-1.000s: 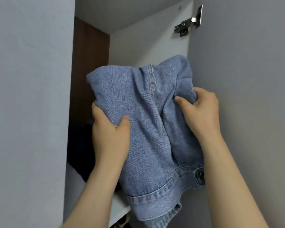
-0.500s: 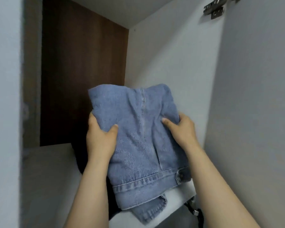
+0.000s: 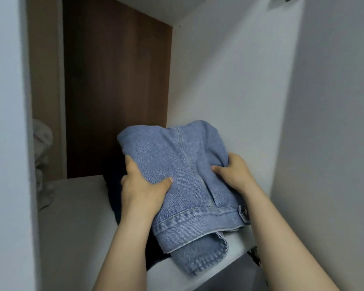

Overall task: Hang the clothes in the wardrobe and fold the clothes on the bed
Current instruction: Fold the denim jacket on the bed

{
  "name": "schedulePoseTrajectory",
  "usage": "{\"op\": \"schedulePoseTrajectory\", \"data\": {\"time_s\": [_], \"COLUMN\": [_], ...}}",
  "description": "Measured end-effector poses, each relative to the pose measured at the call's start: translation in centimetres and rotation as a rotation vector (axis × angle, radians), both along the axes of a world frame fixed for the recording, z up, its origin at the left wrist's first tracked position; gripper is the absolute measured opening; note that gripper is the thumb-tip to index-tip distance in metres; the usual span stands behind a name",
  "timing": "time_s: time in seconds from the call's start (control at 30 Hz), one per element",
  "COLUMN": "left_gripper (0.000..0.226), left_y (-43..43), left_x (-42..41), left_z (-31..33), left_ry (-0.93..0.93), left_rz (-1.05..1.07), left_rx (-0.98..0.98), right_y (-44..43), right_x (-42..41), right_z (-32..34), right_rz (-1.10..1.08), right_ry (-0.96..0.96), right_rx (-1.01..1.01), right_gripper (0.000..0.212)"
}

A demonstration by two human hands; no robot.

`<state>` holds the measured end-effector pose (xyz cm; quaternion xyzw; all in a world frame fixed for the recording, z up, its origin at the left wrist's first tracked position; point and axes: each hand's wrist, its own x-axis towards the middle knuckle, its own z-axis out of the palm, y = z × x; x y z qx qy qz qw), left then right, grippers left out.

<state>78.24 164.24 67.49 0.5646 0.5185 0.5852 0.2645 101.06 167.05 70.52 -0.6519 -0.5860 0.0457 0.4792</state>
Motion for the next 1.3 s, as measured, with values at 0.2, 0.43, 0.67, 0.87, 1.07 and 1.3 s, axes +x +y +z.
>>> {"op": "schedulePoseTrajectory", "data": {"time_s": [0.2, 0.43, 0.67, 0.87, 1.07, 1.3], "left_gripper": [0.1, 0.096, 0.087, 0.061, 0.038, 0.041], "left_y": [0.3, 3.3, 1.7, -0.3, -3.1, -6.9], "left_x": [-0.2, -1.9, -0.9, -0.4, 1.5, 3.2], "left_z": [1.5, 7.3, 5.1, 7.0, 5.9, 3.6], "left_ry": [-0.091, -0.091, 0.211, 0.06, -0.086, 0.008], "left_rz": [-0.029, 0.099, 0.216, 0.196, 0.083, -0.183], "left_rx": [0.157, 0.193, -0.137, 0.283, 0.484, 0.468], "right_y": [-0.2, 3.7, 6.4, 2.8, -4.4, -15.7], "right_x": [-0.2, -2.7, -4.6, -5.0, -4.5, -4.7], "right_z": [3.3, 7.6, 3.8, 5.8, 5.6, 2.4], "right_rz": [0.028, 0.019, -0.047, -0.017, -0.07, -0.326], "right_ry": [0.084, 0.07, -0.17, -0.181, -0.305, -0.417], "right_rx": [0.284, 0.363, 0.129, 0.367, 0.415, 0.369], "right_gripper": [0.016, 0.012, 0.06, 0.039, 0.045, 0.043]}}
